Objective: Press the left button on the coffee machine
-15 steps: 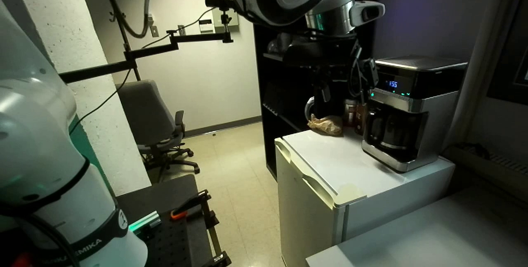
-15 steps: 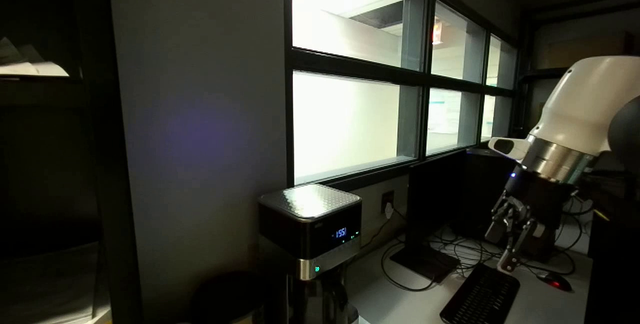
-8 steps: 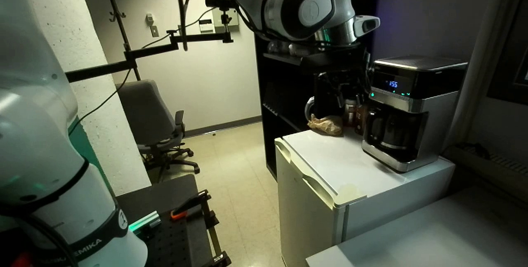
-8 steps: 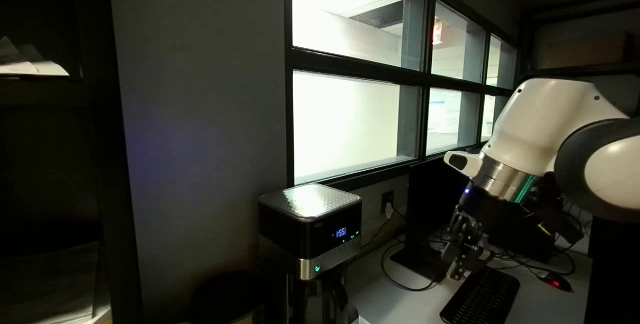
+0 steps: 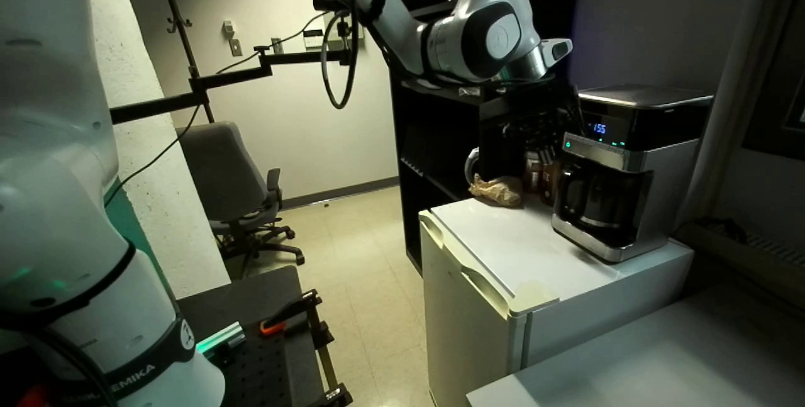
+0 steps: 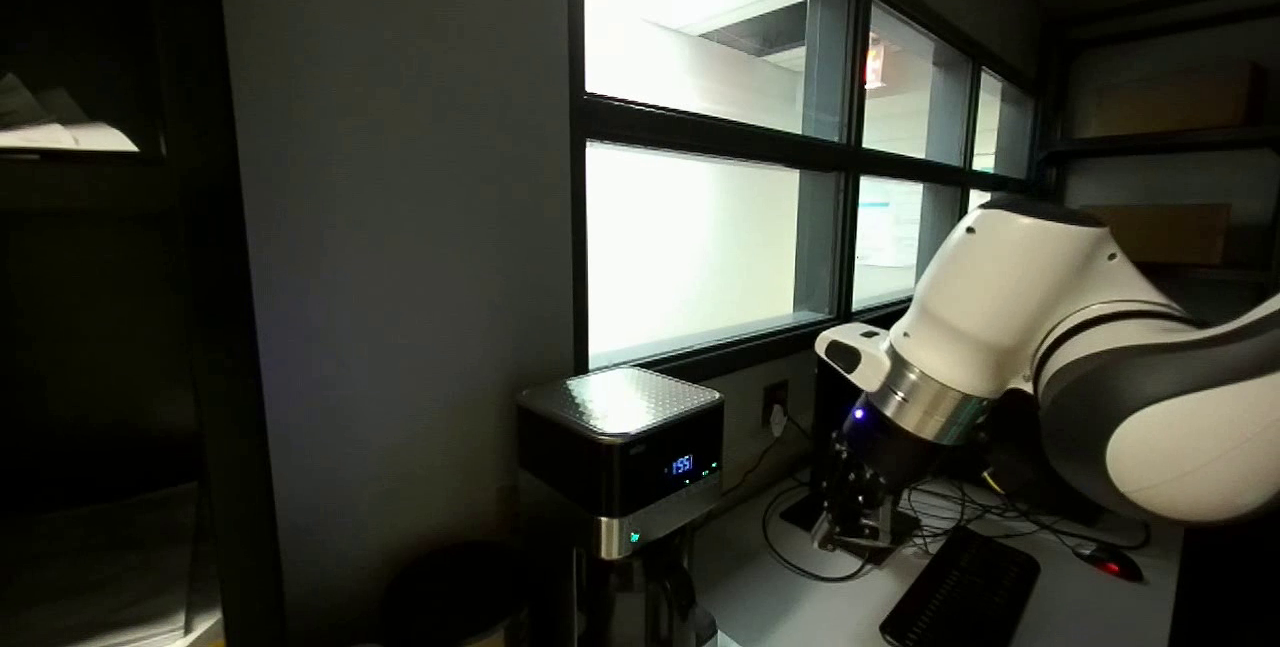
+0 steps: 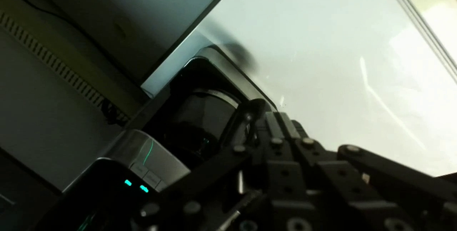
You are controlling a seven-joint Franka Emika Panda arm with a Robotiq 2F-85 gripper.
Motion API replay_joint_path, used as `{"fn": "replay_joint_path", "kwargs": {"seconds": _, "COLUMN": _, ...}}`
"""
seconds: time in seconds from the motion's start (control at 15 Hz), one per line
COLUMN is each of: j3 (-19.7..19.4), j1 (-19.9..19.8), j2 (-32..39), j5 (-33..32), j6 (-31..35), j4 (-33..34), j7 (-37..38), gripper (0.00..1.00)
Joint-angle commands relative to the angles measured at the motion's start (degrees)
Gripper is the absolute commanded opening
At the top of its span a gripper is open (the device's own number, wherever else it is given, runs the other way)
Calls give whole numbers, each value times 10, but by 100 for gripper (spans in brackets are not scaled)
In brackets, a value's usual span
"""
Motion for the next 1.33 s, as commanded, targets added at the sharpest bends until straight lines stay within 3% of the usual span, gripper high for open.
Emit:
{"fn": "replay_joint_path", "kwargs": {"seconds": 0.0, "j3": 4, "j1": 5, "j2": 50, "j5": -44, "j6": 33, "j4": 55, "j7": 24, "gripper": 0}}
{"fn": "replay_joint_path", "kwargs": {"seconds": 1.27, "j3": -11, "j1": 55, "j2": 206, "j5": -99, "j6": 68, "j4": 245, "j7": 42, "gripper": 0}}
